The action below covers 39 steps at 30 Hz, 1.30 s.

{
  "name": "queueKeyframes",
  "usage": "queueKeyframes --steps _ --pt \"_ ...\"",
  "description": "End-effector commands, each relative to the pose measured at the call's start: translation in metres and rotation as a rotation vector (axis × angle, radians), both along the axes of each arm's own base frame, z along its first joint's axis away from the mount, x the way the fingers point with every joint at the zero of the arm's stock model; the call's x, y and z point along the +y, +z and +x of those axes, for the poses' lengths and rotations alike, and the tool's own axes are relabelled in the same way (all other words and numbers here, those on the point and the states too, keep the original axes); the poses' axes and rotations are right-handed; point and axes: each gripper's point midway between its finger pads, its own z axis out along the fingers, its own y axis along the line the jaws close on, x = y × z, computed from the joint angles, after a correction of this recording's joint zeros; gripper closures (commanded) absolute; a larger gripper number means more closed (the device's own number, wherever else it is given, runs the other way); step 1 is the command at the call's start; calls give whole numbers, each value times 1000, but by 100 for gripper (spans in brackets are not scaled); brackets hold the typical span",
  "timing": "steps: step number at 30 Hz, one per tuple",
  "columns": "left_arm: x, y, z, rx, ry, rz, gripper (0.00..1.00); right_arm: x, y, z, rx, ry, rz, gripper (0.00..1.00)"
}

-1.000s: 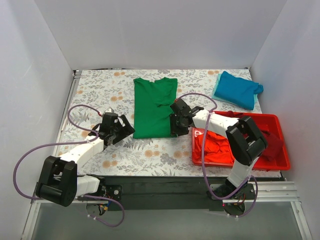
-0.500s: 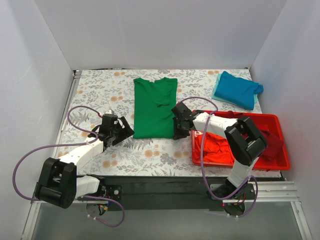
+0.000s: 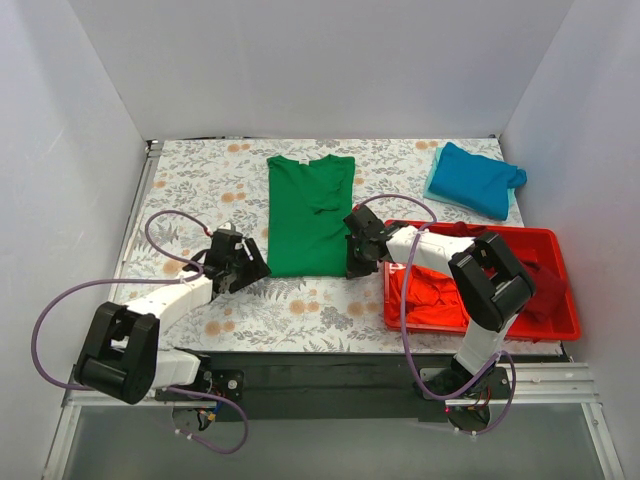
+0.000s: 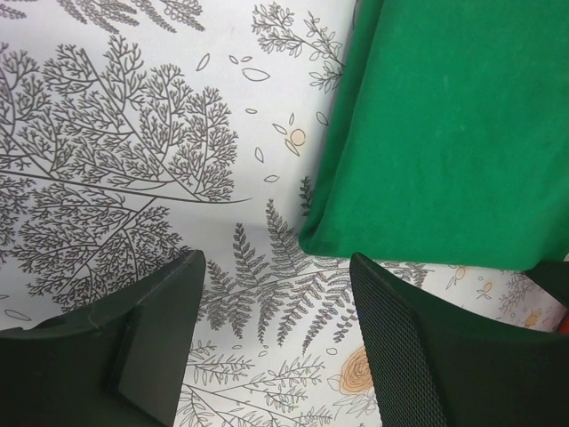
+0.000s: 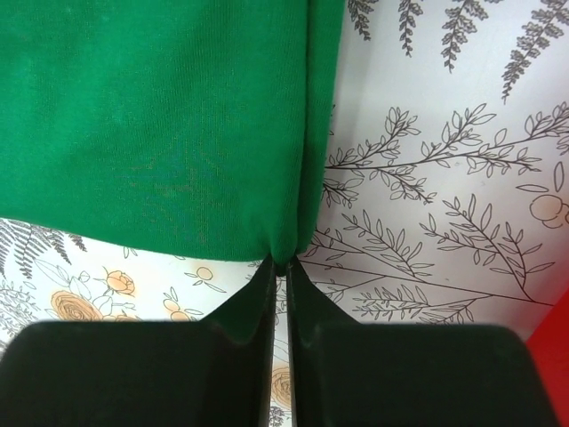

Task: Fold and stack the t-shirts
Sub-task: Fold the tshirt

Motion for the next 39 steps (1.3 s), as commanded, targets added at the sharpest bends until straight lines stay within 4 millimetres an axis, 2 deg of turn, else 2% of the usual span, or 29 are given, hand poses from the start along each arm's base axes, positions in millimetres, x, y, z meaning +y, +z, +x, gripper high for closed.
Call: queueKeyframes --steps 1,4,15,21,25,26,29,30,39 --pt "-5 5 9 -24 -20 11 36 -3 -9 -8 33 -5 -7 92" --pt "-9 2 7 -13 -26 12 38 -3 -8 -8 29 -6 -7 99" --pt "-17 -8 7 10 -31 14 48 -3 -8 -8 31 -9 -3 99" --pt "-20 -14 3 20 -32 15 58 -3 -6 -8 27 -7 0 99" --pt "-23 -18 -2 37 -36 1 75 -3 -5 -8 26 -10 0 99" --pt "-24 -20 -4 40 -39 -6 83 -3 -5 -7 23 -11 2 99" --pt "-27 -20 -5 37 -47 -26 98 -3 -4 -8 23 -7 1 99" --pt "-27 -19 -5 35 -46 -25 100 -4 -2 -8 17 -8 2 99" --pt "-26 10 -2 -35 -45 -41 100 -9 18 -9 -21 -3 13 99"
